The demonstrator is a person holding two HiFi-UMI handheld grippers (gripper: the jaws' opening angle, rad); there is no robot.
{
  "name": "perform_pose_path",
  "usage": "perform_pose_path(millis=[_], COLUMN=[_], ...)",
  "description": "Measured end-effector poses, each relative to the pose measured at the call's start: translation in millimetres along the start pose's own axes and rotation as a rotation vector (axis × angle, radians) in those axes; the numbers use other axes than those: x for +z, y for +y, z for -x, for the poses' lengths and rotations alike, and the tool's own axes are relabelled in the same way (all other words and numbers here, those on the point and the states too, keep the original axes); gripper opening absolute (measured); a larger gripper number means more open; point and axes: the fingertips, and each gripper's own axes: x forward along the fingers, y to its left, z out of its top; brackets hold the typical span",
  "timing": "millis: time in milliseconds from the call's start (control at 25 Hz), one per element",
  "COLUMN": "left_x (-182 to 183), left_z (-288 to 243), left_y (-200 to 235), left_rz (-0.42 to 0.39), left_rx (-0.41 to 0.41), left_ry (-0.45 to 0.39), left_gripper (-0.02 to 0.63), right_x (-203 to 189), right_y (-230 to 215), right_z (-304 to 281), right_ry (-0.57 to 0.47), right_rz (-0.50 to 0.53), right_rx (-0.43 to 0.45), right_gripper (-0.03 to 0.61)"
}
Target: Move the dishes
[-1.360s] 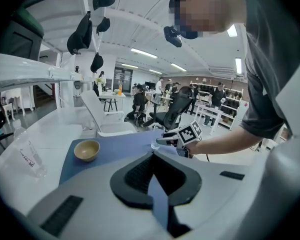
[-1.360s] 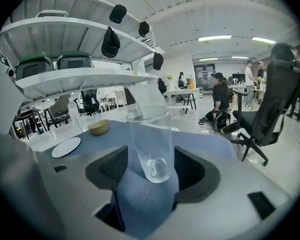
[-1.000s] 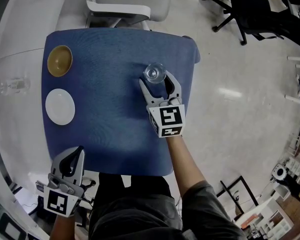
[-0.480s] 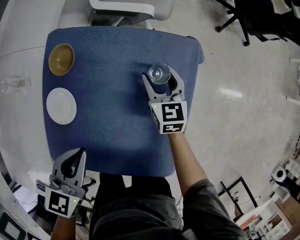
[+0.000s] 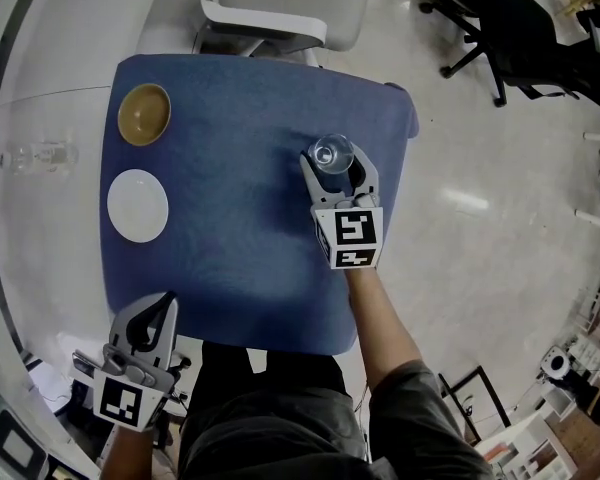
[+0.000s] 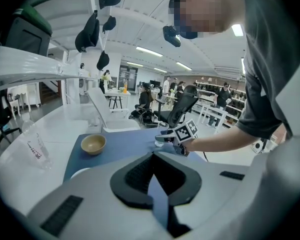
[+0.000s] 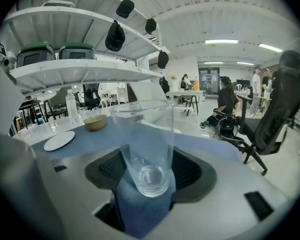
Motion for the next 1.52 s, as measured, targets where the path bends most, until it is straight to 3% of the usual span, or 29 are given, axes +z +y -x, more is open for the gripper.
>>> perform_pose_path(millis=[440,840,1520], left_x=[6.6,-3.6,-67.6], left_z=[36.7,89.6,137.6], left_y=[-2.3,21.8,69.0], left_rz=[0.025,0.056,0.140], left_rx=[0.077,0.111,0.139], left_ry=[-0.064,-0.122,-0.094], left_gripper=[0.002,0.002,0.002], right_x=[22.3,41.2,10.7], right_y=[39.7,122.6,240.6], right_z=[25.0,31.1,-5.9], right_ry=[-0.001,0.004,0.062], right_rz=[0.046,0.078,0.138], right_rx=[0.102,0.194,0.310], right_gripper=[0.279,0.279,0.278])
